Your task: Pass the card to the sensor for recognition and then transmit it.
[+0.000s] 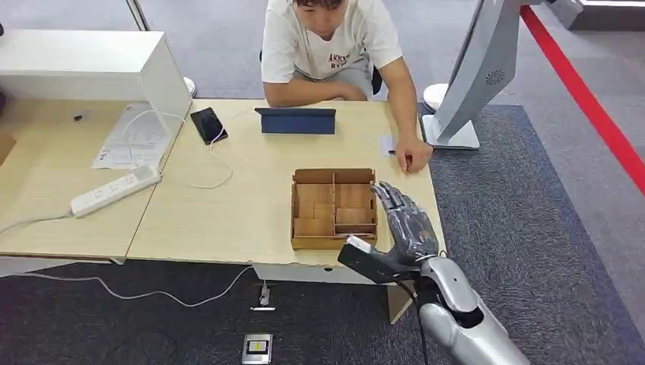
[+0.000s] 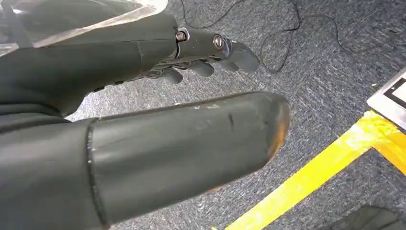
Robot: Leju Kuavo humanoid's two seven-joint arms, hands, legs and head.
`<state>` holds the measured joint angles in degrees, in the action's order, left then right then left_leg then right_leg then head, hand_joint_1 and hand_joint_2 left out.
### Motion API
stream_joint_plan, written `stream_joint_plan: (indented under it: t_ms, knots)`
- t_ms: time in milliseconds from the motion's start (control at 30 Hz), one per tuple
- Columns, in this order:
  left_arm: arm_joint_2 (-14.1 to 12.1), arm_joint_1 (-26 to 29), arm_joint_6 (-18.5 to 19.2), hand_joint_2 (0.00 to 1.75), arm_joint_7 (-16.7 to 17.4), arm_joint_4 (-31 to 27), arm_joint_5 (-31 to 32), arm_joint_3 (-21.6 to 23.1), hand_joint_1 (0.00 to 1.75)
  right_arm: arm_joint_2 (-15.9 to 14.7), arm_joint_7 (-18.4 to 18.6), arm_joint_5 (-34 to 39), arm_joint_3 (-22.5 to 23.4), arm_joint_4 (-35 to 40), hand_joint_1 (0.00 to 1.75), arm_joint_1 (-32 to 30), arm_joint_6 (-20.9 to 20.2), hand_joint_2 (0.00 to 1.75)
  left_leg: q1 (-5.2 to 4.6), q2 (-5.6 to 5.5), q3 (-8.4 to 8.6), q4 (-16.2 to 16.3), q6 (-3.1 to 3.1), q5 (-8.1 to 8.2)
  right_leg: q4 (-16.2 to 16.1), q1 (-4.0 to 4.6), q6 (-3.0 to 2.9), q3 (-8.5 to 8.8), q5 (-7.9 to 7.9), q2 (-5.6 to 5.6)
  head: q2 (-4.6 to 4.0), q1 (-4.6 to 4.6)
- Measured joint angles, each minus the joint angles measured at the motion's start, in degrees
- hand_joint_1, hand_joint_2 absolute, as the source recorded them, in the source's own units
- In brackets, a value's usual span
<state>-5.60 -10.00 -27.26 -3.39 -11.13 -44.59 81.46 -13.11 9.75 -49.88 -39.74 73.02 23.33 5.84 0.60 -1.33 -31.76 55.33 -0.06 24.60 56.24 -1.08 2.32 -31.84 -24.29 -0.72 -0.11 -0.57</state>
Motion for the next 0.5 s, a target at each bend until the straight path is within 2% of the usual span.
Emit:
stream_joint_plan:
  t_ms: [500]
  knots:
    - [0.0,0.0,0.0,0.0,0.0,0.0,0.0,0.0,0.0,0.3,0.0,-0.2,-0.1,-1.7,0.0,0.0,0.1,1.75,0.0,0.0,0.01,0.0,0.0,0.0,0.0,0.0,0.0,0.0,0.0,0.0,0.0,0.0]
